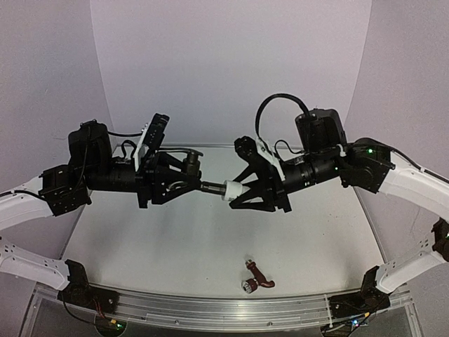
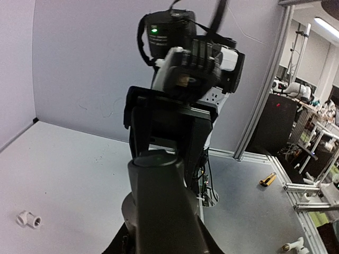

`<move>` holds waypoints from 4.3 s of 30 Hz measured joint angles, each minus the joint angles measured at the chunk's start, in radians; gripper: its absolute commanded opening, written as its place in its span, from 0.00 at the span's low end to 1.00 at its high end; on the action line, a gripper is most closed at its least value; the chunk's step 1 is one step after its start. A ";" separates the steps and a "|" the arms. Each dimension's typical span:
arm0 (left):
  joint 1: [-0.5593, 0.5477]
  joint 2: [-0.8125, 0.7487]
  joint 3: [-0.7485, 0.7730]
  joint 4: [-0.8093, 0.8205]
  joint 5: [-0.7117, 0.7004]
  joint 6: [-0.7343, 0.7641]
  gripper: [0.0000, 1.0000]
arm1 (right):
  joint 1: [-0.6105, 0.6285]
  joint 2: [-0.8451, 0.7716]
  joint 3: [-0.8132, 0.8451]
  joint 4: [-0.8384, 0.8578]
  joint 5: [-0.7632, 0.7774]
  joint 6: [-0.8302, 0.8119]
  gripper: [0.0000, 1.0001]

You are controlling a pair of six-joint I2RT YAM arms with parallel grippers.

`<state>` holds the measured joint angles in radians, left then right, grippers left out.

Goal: Install the water faucets

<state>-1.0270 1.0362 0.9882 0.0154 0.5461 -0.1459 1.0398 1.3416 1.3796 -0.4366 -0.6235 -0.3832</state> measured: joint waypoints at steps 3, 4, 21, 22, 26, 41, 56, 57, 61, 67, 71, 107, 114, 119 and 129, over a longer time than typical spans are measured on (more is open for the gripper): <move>-0.009 -0.017 0.000 -0.005 -0.001 0.066 0.00 | -0.012 0.023 0.032 -0.009 -0.082 0.103 0.00; -0.010 -0.020 0.000 -0.008 0.000 0.083 0.00 | -0.017 0.032 0.043 -0.012 -0.111 0.137 0.00; -0.033 -0.082 0.007 -0.129 -0.012 0.200 0.00 | -0.049 0.167 0.110 -0.027 -0.467 0.524 0.27; -0.036 -0.086 0.007 -0.125 -0.023 0.194 0.00 | -0.051 0.168 0.116 -0.027 -0.467 0.532 0.38; -0.048 -0.095 -0.004 -0.093 -0.096 0.128 0.00 | -0.060 0.172 0.136 0.034 -0.454 0.555 0.75; -0.047 -0.084 -0.135 0.045 -0.322 -0.232 0.00 | -0.215 0.097 0.141 0.154 -0.174 0.301 0.98; 0.194 0.001 -0.167 0.299 -0.122 -0.884 0.00 | -0.187 -0.310 -0.346 0.393 0.114 -0.860 0.95; 0.194 0.018 -0.162 0.300 -0.094 -0.908 0.00 | -0.179 -0.300 -0.358 0.421 0.128 -0.922 0.95; 0.194 0.072 -0.156 0.329 -0.009 -0.993 0.00 | -0.154 -0.265 -0.384 0.526 0.165 -1.123 0.93; 0.194 0.085 -0.156 0.398 0.049 -1.067 0.00 | -0.137 -0.257 -0.408 0.605 0.167 -1.334 0.91; 0.194 0.085 -0.156 0.439 0.073 -1.093 0.00 | -0.127 -0.252 -0.420 0.613 0.162 -1.431 0.90; 0.195 0.136 -0.156 0.506 0.129 -1.059 0.00 | -0.052 -0.160 -0.374 0.647 0.155 -1.350 0.11; 0.191 0.120 -0.156 0.489 0.133 -0.946 0.00 | -0.050 -0.158 -0.324 0.560 0.146 -1.168 0.00; 0.190 0.120 -0.156 0.475 0.143 -0.900 0.01 | -0.051 -0.151 -0.303 0.520 0.136 -1.049 0.00; 0.198 0.120 -0.156 0.510 0.168 -0.829 0.10 | -0.051 -0.133 -0.256 0.482 0.121 -0.836 0.00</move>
<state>-0.8287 1.1561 0.8322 0.5255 0.7145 -0.9747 0.9886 1.2088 1.1240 0.0453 -0.5028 -1.2197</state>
